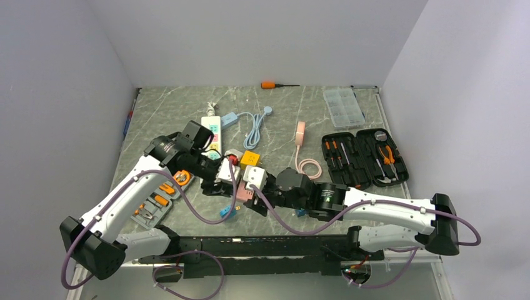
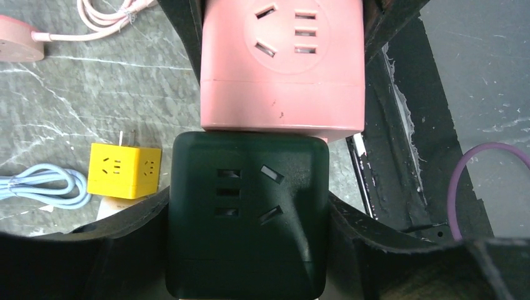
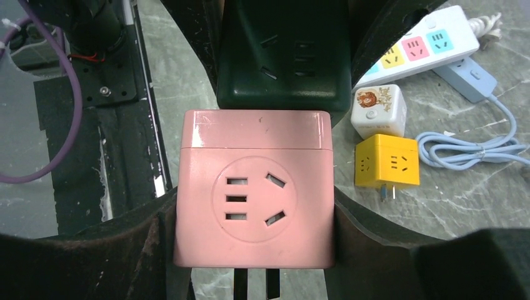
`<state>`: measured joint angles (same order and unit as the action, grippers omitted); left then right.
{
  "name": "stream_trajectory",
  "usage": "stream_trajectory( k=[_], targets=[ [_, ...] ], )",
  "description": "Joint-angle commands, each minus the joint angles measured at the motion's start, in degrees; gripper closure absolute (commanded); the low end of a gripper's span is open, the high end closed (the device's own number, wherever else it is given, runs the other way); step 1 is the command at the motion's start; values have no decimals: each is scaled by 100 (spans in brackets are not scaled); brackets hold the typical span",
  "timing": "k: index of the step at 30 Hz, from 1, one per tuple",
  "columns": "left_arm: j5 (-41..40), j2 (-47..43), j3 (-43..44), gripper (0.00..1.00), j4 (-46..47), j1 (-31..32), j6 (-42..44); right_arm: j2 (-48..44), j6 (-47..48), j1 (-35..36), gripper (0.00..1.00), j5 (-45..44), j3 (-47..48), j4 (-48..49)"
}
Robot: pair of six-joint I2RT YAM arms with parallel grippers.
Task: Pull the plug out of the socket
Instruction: Remove the plug from the socket, then place the plug at the center of the board.
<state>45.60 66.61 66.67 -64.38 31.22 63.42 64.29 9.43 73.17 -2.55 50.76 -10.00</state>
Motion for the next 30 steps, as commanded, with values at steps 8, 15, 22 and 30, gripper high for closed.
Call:
stream_trajectory(
  k=[8, 15, 22, 30],
  targets=[
    [-1567, 293, 855, 100, -992, -997, 495, -1052, -465, 44, 100, -565, -337, -1246],
    [-1365, 273, 665, 100, -619, -1121, 194, -1142, -640, 45, 100, -1223, -567, -1105],
    [-601, 428, 402, 100, 354, -963, -1010, -631, -1542, -989, 100, -1673, -715, -371],
    [-1672, 712, -385, 100, 1769, 319, -2183, 245, -2417, -2002, 100, -1524, -786, 95]
  ],
)
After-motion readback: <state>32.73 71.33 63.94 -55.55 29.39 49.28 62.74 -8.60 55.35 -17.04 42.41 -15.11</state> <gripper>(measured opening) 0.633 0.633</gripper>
